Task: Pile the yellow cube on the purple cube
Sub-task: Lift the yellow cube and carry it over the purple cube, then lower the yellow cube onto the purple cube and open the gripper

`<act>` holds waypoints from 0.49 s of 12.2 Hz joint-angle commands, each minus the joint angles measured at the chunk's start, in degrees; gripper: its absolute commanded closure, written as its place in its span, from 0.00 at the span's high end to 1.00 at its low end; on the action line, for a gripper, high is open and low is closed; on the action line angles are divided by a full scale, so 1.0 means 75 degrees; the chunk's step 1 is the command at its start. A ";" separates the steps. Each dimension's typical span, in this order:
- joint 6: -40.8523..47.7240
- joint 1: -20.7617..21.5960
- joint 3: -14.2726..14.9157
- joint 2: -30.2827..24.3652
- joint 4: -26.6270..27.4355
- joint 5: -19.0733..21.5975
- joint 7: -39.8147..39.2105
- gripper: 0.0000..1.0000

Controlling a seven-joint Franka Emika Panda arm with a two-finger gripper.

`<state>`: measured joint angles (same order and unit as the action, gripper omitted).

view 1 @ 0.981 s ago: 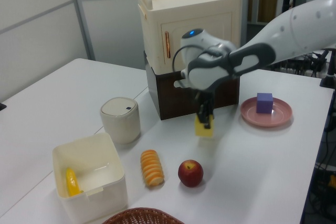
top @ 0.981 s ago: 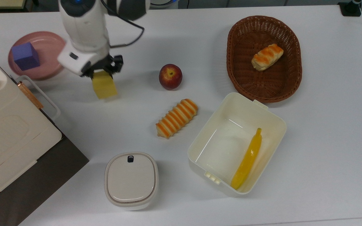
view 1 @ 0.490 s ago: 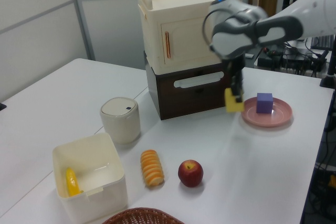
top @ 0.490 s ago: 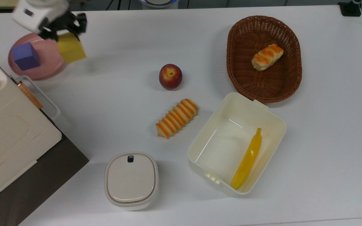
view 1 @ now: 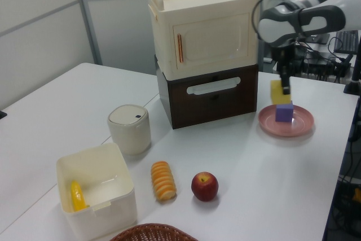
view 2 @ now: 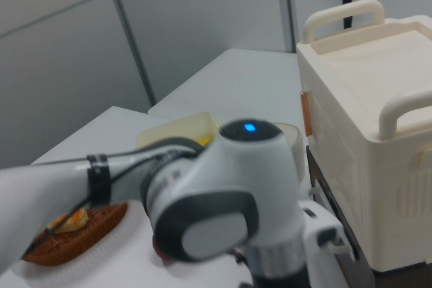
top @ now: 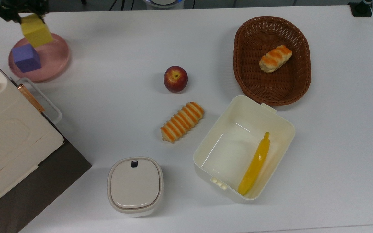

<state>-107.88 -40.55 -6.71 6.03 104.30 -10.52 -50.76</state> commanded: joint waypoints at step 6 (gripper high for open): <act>-0.1530 -0.0781 0.0003 0.0835 -0.0184 0.0019 -0.1154 0.44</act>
<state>-118.16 -46.45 -6.68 10.83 104.30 -10.51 -58.05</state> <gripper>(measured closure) 0.467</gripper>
